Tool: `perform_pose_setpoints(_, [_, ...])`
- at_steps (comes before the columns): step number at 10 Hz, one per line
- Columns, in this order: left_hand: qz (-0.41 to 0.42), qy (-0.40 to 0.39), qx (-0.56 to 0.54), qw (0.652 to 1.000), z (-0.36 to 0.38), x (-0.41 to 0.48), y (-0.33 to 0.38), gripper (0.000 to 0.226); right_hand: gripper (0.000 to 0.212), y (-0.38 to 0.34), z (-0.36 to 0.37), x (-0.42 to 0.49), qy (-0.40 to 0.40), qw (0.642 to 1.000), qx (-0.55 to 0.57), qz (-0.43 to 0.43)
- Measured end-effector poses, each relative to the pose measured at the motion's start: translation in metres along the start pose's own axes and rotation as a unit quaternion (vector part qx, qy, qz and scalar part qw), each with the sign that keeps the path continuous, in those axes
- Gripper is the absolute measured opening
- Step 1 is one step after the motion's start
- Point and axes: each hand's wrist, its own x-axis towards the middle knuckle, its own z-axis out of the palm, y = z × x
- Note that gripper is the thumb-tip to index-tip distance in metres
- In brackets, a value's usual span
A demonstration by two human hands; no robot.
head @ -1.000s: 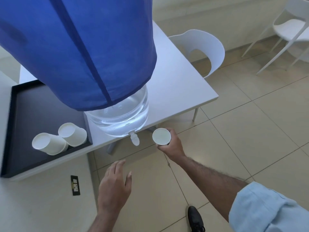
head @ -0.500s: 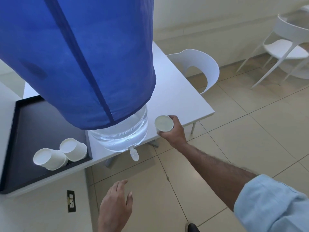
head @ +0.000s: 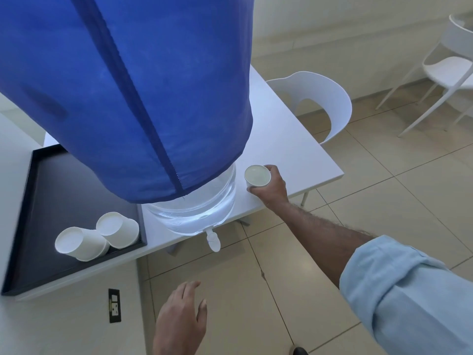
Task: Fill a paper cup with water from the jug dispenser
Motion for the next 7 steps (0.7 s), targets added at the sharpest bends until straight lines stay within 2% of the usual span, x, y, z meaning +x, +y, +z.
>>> perform_pose_setpoints(2, [-0.004,-0.001,-0.003,1.0,-0.003,0.006,0.001,0.044,0.068,0.004,0.002,0.005,-0.001,1.0,0.011,0.007])
perform_pose_setpoints(4, [-0.01,-0.012,0.003,1.0,-0.008,0.005,0.003,0.044,0.09,0.007,-0.006,-0.001,-0.033,0.999,0.008,0.008])
perform_pose_setpoints(5, [-0.011,-0.017,0.015,1.0,-0.014,0.008,0.0,0.045,0.093,0.009,-0.018,-0.01,-0.043,0.999,-0.01,0.008])
perform_pose_setpoints(7, [-0.013,0.016,0.0,1.0,-0.044,0.009,-0.012,0.044,0.077,0.009,-0.046,-0.029,-0.023,0.997,-0.065,-0.043])
